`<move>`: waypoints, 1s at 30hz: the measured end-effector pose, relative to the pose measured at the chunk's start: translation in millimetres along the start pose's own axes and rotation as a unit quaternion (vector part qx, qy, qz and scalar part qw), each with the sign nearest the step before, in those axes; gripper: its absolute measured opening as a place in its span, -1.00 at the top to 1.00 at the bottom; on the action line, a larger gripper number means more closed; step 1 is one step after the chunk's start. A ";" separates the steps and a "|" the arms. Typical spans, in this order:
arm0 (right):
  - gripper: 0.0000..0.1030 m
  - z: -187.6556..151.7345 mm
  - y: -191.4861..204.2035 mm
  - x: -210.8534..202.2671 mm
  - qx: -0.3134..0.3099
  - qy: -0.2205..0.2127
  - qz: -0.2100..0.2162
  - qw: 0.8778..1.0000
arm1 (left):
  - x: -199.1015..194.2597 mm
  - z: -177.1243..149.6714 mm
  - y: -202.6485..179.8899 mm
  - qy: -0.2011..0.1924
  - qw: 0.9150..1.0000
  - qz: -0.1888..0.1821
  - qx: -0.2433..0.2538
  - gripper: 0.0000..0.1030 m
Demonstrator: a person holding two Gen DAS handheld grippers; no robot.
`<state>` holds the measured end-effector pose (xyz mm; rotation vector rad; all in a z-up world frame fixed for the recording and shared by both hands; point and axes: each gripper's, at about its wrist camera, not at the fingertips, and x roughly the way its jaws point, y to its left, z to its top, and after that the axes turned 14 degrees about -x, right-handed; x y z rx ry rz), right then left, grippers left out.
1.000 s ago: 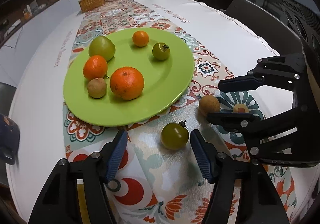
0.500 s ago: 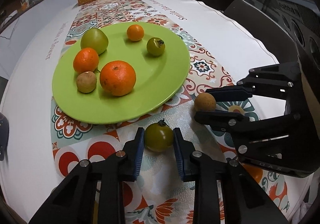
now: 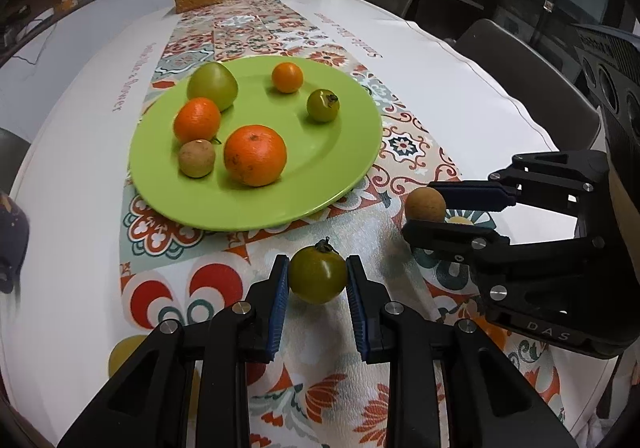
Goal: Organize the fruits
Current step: 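Grasp a green tomato with the left tool while the right tool grasps a brown fruit, then carry the tomato and brown fruit onto the green plate and open both tools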
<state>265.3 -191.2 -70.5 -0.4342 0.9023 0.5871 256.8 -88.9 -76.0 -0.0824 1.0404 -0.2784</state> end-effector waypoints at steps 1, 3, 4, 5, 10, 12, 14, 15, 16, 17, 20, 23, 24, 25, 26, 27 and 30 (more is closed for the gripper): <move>0.44 0.5 0.7 -1.6 0.002 -0.002 -0.001 1.000 | -2.9 -0.4 1.1 -0.003 1.000 0.000 -0.004 0.45; 0.44 1.0 1.9 -6.7 0.006 -0.008 -0.002 1.000 | -9.0 -1.3 2.2 -0.009 1.000 0.001 -0.008 0.45; 0.44 1.2 3.0 -9.3 0.008 -0.010 -0.005 1.000 | -11.1 -1.6 2.4 -0.012 1.000 0.002 -0.009 0.45; 0.44 0.9 3.6 -11.1 0.008 -0.012 -0.006 1.000 | -14.8 -2.1 2.6 -0.016 1.000 0.004 -0.010 0.45; 0.44 2.7 7.4 -26.6 0.016 -0.028 -0.015 0.999 | -30.3 -3.7 3.7 -0.034 0.999 0.013 -0.018 0.45; 0.44 3.7 8.5 -33.3 0.020 -0.035 -0.020 0.999 | -37.9 -4.8 3.6 -0.042 0.999 0.019 -0.019 0.45; 0.44 4.6 9.9 -39.6 0.023 -0.042 -0.025 0.999 | -45.6 -4.7 4.2 -0.051 0.998 0.018 -0.023 0.45; 0.44 5.3 10.6 -44.0 0.027 -0.047 -0.030 0.998 | -49.3 -4.2 4.4 -0.054 0.998 0.017 -0.024 0.45; 0.44 4.7 11.0 -47.2 0.029 -0.050 -0.032 0.998 | -51.9 -4.0 4.5 -0.056 0.998 0.018 -0.025 0.45; 0.44 4.9 11.2 -49.7 0.031 -0.053 -0.034 0.998 | -55.8 -3.5 4.4 -0.061 0.998 0.019 -0.025 0.45; 0.44 7.0 13.1 -59.2 0.035 -0.063 -0.041 0.997 | -67.9 -2.2 3.8 -0.076 0.997 0.016 -0.023 0.45; 0.44 10.5 14.1 -69.5 0.040 -0.075 -0.047 0.995 | -79.2 0.7 3.2 -0.088 0.996 0.014 -0.024 0.45; 0.44 11.4 14.7 -71.3 0.041 -0.078 -0.048 0.995 | -81.8 1.7 2.8 -0.092 0.995 0.013 -0.023 0.45; 0.44 13.0 14.8 -75.1 0.042 -0.083 -0.050 0.994 | -85.0 3.6 2.0 -0.096 0.995 0.013 -0.022 0.45; 0.44 14.1 14.8 -78.0 0.043 -0.087 -0.051 0.994 | -88.3 5.2 1.4 -0.101 0.995 0.013 -0.021 0.45; 0.44 16.4 14.2 -81.9 0.044 -0.093 -0.053 0.993 | -90.9 6.5 1.3 -0.105 0.994 0.012 -0.020 0.45; 0.44 22.8 13.9 -89.2 0.044 -0.104 -0.057 0.992 | -99.1 13.3 -0.2 -0.117 0.993 0.010 -0.017 0.45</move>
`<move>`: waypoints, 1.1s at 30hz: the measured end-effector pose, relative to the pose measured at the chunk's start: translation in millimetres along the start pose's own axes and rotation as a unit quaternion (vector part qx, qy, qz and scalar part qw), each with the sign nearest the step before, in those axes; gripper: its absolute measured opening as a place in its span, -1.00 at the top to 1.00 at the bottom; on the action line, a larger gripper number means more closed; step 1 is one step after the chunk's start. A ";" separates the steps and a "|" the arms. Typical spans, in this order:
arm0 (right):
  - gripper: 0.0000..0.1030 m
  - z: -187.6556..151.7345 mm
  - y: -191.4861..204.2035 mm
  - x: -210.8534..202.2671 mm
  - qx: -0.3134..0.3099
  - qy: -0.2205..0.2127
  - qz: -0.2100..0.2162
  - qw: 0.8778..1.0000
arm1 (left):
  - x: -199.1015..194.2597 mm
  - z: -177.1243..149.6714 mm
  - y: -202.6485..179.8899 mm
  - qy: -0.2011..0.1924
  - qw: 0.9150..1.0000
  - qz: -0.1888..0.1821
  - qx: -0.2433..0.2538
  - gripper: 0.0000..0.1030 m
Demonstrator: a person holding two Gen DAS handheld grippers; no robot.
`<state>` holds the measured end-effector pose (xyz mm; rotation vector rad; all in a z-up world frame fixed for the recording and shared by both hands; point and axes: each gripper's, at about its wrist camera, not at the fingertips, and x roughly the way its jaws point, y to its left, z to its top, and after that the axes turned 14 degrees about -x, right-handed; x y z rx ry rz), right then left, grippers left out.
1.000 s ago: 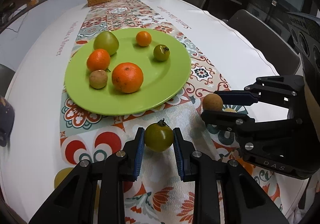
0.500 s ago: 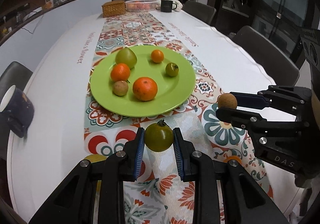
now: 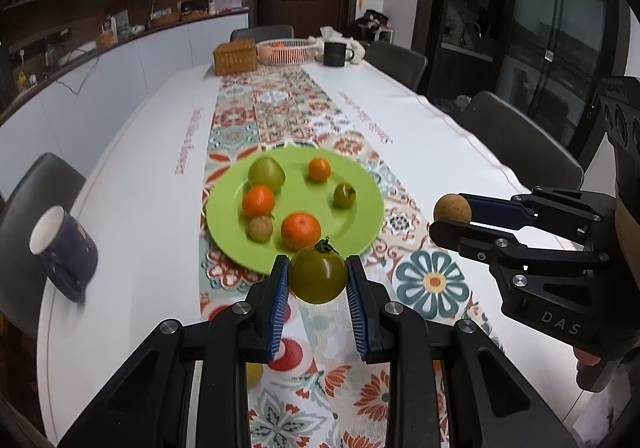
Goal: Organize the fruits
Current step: 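Carry the tomato and brown fruit onto the green plate and open both tools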
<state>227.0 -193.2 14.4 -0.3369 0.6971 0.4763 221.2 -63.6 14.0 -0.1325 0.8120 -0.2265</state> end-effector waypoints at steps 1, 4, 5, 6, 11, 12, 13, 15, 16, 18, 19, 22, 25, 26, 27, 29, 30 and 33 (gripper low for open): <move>0.44 3.5 -0.4 -2.2 -0.001 -0.004 -0.003 1.000 | -2.0 4.1 -0.8 -0.005 1.000 0.000 0.002 0.45; 0.44 13.8 -2.5 -5.8 -0.005 -0.014 -0.009 1.000 | -3.9 14.6 -3.0 -0.016 1.000 -0.001 0.004 0.45; 0.44 16.7 -3.4 -6.3 -0.005 -0.017 -0.010 1.000 | -4.3 17.4 -3.5 -0.019 1.000 0.000 0.004 0.45; 0.44 21.6 -4.9 -7.2 -0.007 -0.022 -0.012 1.000 | -4.5 20.3 -3.9 -0.021 1.000 0.001 0.004 0.45; 0.44 38.7 -12.4 -7.4 -0.006 -0.036 -0.019 0.999 | -0.2 39.8 -4.3 -0.032 0.999 0.000 -0.003 0.45; 0.44 43.6 -15.3 -6.0 -0.004 -0.039 -0.018 0.999 | 1.8 44.4 -4.3 -0.033 0.999 0.000 -0.006 0.45; 0.44 46.2 -16.5 -5.3 -0.002 -0.041 -0.017 0.999 | 3.6 48.1 -4.3 -0.033 0.999 0.001 -0.008 0.45; 0.44 53.3 -20.9 -1.3 0.000 -0.044 -0.016 0.999 | 6.4 54.0 -3.4 -0.033 0.999 0.000 -0.008 0.45; 0.44 56.4 -22.2 1.5 -0.001 -0.044 -0.016 0.999 | 8.2 56.6 -3.2 -0.032 0.999 0.001 -0.009 0.45; 0.44 61.8 -25.2 6.4 -0.001 -0.042 -0.018 0.999 | 14.9 63.8 -1.9 -0.028 1.000 0.000 -0.012 0.45; 0.44 65.0 -27.8 10.8 0.000 -0.040 -0.016 0.999 | 16.4 65.3 -1.0 -0.027 1.000 0.000 -0.013 0.45; 0.44 69.3 -33.6 20.4 0.003 -0.035 -0.011 0.999 | 26.4 72.0 1.3 -0.021 1.000 0.001 -0.014 0.45; 0.44 72.6 -39.1 32.8 0.002 -0.025 -0.012 1.000 | 40.0 79.8 2.5 -0.015 1.000 0.005 -0.012 0.45; 0.44 72.8 -40.4 35.0 0.002 -0.023 -0.012 1.000 | 44.3 82.1 3.0 -0.012 1.000 0.005 -0.012 0.45; 0.44 73.6 -42.6 39.2 0.003 -0.019 -0.011 1.000 | 48.6 83.8 3.1 -0.009 1.000 0.005 -0.011 0.45; 0.44 75.2 -46.5 48.7 0.006 -0.012 -0.007 1.000 | 56.2 86.9 1.8 -0.004 1.000 0.006 -0.008 0.45; 0.44 76.3 -48.9 54.8 0.007 -0.008 -0.005 1.000 | 60.8 88.8 1.6 -0.002 1.000 0.006 -0.007 0.45; 0.44 77.2 -54.8 71.3 0.008 0.005 -0.002 1.000 | 73.7 94.0 0.6 0.006 1.000 0.006 -0.003 0.45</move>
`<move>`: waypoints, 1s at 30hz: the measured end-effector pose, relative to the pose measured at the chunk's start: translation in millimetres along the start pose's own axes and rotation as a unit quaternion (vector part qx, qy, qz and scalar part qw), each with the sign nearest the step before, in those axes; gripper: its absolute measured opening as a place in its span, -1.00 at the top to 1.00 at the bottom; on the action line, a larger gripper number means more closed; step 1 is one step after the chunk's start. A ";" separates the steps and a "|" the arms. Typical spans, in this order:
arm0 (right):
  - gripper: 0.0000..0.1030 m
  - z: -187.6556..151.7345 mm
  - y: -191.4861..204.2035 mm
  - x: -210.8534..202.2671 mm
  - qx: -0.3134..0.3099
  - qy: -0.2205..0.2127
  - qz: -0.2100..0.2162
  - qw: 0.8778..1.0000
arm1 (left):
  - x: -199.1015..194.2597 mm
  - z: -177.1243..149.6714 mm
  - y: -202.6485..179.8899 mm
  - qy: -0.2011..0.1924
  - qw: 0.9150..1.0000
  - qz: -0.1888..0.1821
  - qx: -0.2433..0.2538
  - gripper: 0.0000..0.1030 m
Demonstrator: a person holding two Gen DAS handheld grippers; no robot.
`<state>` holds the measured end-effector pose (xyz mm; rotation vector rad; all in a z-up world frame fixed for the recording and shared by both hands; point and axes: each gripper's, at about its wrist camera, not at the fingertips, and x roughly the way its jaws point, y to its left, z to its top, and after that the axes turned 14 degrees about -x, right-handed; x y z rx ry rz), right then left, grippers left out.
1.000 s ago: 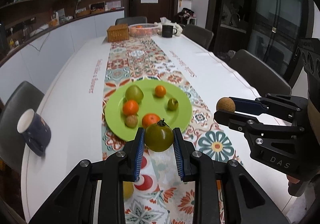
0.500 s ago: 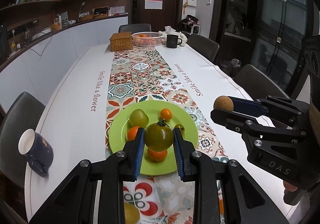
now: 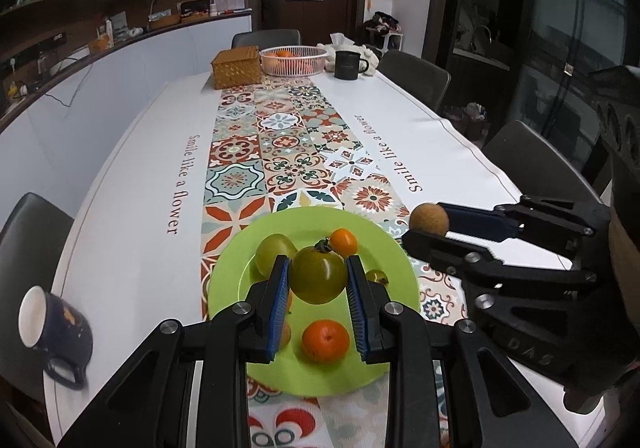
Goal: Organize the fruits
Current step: 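Carry the tomato and brown fruit onto the green plate and open both tools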
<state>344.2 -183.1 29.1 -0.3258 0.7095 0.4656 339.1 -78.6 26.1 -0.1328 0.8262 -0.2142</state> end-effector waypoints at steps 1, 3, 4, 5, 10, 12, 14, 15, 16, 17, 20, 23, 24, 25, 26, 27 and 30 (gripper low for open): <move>0.44 0.1 -1.4 4.5 0.001 0.004 0.002 1.000 | 4.4 1.3 0.3 0.004 1.000 0.000 0.000 0.45; 0.44 -0.7 -5.2 15.6 0.004 0.014 0.005 1.000 | 12.3 4.0 1.2 0.011 1.000 0.000 -0.001 0.45; 0.44 -1.2 -6.9 19.4 0.006 0.017 0.006 1.000 | 18.4 5.9 2.0 0.017 1.000 -0.003 -0.003 0.45; 0.44 -1.8 -8.6 23.4 0.008 0.021 0.007 1.000 | 23.1 7.4 3.1 0.022 1.000 -0.004 -0.005 0.45; 0.44 -4.9 -17.6 46.7 0.016 0.043 0.018 0.999 | 43.2 9.8 7.7 0.041 0.999 -0.002 -0.010 0.45; 0.44 -6.0 -19.4 54.2 0.017 0.051 0.022 0.998 | 51.1 8.1 9.7 0.050 0.999 0.000 -0.008 0.45; 0.44 -7.6 -20.8 61.2 0.016 0.058 0.025 0.998 | 56.5 7.0 10.8 0.055 0.998 0.001 -0.007 0.45; 0.44 -8.2 -21.0 64.2 0.015 0.060 0.024 0.998 | 59.3 6.8 11.5 0.058 0.998 0.002 -0.007 0.45; 0.44 -9.1 -21.2 67.5 0.015 0.063 0.026 0.998 | 62.2 5.5 12.5 0.061 0.998 0.002 -0.008 0.45; 0.44 -9.6 -21.0 69.8 0.014 0.065 0.027 0.997 | 64.2 5.1 12.8 0.063 0.998 0.002 -0.008 0.45; 0.44 -12.5 -20.8 77.7 0.013 0.073 0.031 0.997 | 69.5 2.7 14.4 0.071 0.997 0.002 -0.007 0.45; 0.44 -15.2 -20.7 83.3 0.014 0.079 0.036 0.996 | 73.2 0.1 15.7 0.078 0.997 0.005 -0.003 0.40; 0.44 -16.2 -20.2 84.3 0.014 0.079 0.036 0.996 | 73.7 -0.5 16.4 0.078 0.997 0.009 -0.003 0.37; 0.44 -16.8 -19.6 84.9 0.013 0.080 0.035 0.996 | 74.0 -0.8 16.8 0.077 0.997 0.011 -0.003 0.30; 0.44 -17.3 -19.2 85.2 0.013 0.081 0.034 0.996 | 72.4 -1.4 18.5 0.074 0.997 0.013 -0.005 0.25; 0.44 -17.7 -18.9 85.0 0.012 0.080 0.034 0.996 | 71.2 -1.4 19.3 0.073 0.997 0.013 -0.006 0.25; 0.31 -18.0 -17.8 82.9 0.011 0.078 0.033 0.996 | 65.1 -1.7 21.4 0.066 0.998 0.018 -0.009 0.18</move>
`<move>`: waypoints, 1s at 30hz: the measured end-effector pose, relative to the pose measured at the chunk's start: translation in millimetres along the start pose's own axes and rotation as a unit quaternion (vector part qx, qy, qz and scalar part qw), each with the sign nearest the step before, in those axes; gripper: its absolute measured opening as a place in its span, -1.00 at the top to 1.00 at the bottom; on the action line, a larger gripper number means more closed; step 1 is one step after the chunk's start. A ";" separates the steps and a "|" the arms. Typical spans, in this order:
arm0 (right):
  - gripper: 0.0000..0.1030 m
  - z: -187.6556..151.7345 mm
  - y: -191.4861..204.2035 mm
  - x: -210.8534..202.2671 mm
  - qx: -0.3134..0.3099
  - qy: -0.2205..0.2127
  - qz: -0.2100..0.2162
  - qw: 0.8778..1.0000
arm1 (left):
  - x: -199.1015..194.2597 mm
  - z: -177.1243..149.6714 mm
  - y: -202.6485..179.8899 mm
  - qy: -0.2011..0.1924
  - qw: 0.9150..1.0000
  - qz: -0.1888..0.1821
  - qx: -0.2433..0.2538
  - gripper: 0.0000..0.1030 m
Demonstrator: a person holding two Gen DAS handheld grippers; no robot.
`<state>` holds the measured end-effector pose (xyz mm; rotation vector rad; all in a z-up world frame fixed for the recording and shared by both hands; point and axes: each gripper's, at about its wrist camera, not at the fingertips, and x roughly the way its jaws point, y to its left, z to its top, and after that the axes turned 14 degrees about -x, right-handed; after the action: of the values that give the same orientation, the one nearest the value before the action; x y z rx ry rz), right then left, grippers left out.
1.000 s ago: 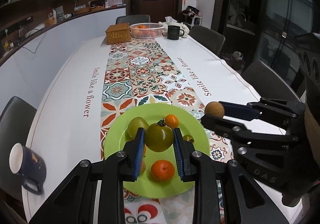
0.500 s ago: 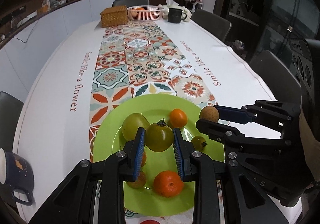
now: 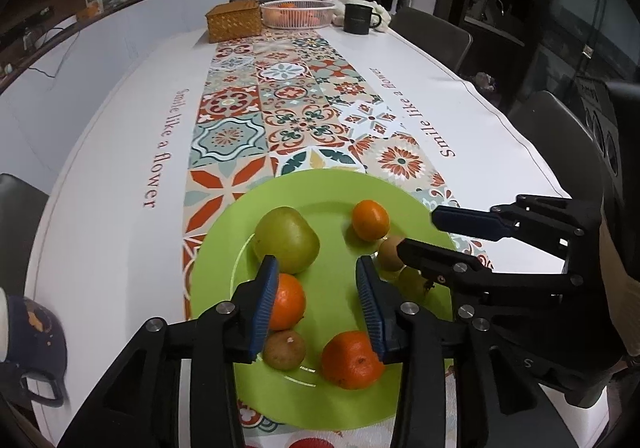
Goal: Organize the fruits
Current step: 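Carry the tomato and brown fruit onto the green plate and open both tools, then withdraw both open tools from the plate toward the last two fruits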
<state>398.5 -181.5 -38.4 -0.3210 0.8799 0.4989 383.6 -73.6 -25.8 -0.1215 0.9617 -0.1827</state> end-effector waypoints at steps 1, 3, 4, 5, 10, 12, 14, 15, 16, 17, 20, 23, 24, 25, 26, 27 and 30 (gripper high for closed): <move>0.27 -0.7 0.8 -1.7 0.000 -0.001 -0.002 1.000 | -3.1 -0.9 0.6 -0.004 1.000 0.001 0.000 0.15; 0.26 -2.3 3.0 -6.9 -0.002 -0.004 -0.005 1.000 | -10.9 -3.5 1.9 -0.013 1.000 0.005 -0.001 0.09; 0.26 -2.7 3.9 -9.4 -0.002 -0.006 -0.007 1.000 | -12.7 -4.2 2.1 -0.014 1.000 0.008 -0.001 0.08; 0.23 -3.5 4.5 -12.1 -0.002 -0.008 -0.010 1.000 | -17.1 -5.9 2.6 -0.019 1.000 0.011 -0.002 0.06; 0.06 -8.9 9.3 -35.7 0.001 -0.026 -0.035 0.999 | -38.9 -13.3 6.1 -0.039 0.999 0.019 -0.012 -0.02; 0.03 -11.4 12.0 -48.0 0.005 -0.035 -0.043 0.998 | -49.5 -16.3 6.9 -0.047 0.999 0.019 -0.014 -0.05; -0.04 -13.8 15.3 -58.3 0.008 -0.041 -0.052 0.998 | -62.2 -20.2 7.4 -0.057 0.998 0.020 -0.017 -0.10; -0.05 -15.5 19.1 -67.2 0.008 -0.049 -0.060 0.997 | -67.4 -22.1 7.1 -0.061 0.998 0.020 -0.018 -0.10; -0.05 -16.9 21.5 -72.8 0.007 -0.053 -0.064 0.997 | -73.7 -24.5 6.6 -0.065 0.998 0.019 -0.019 -0.11; -0.05 -18.1 24.2 -78.3 0.007 -0.056 -0.066 0.996 | -80.5 -27.2 5.9 -0.069 0.997 0.015 -0.020 -0.13; -0.11 -21.6 33.4 -96.6 0.012 -0.068 -0.071 0.995 | -97.8 -34.4 5.2 -0.081 0.996 0.010 -0.025 -0.16; -0.13 -25.9 44.4 -117.2 0.017 -0.084 -0.078 0.993 | -115.5 -42.4 5.2 -0.094 0.995 0.010 -0.028 -0.17; -0.13 -27.4 48.0 -122.7 0.018 -0.088 -0.081 0.993 | -120.4 -45.1 5.2 -0.097 0.995 0.011 -0.028 -0.18; -0.13 -28.3 51.0 -127.1 0.018 -0.091 -0.082 0.992 | -123.6 -46.7 5.3 -0.100 0.995 0.011 -0.028 -0.19; -0.13 -29.5 55.1 -132.7 0.018 -0.094 -0.085 0.992 | -130.1 -50.4 6.3 -0.103 0.994 0.009 -0.030 -0.19; -0.13 -30.6 58.4 -137.4 0.019 -0.096 -0.087 0.991 | -133.4 -52.6 6.5 -0.104 0.994 0.008 -0.030 -0.21; -0.21 -35.0 67.6 -149.1 0.023 -0.102 -0.095 0.990 | -149.2 -61.7 8.9 -0.117 0.993 0.010 -0.031 -0.27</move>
<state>259.6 -183.0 55.0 -0.3017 0.6539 0.3282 250.3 -35.1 57.4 -0.1858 0.7349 -0.1166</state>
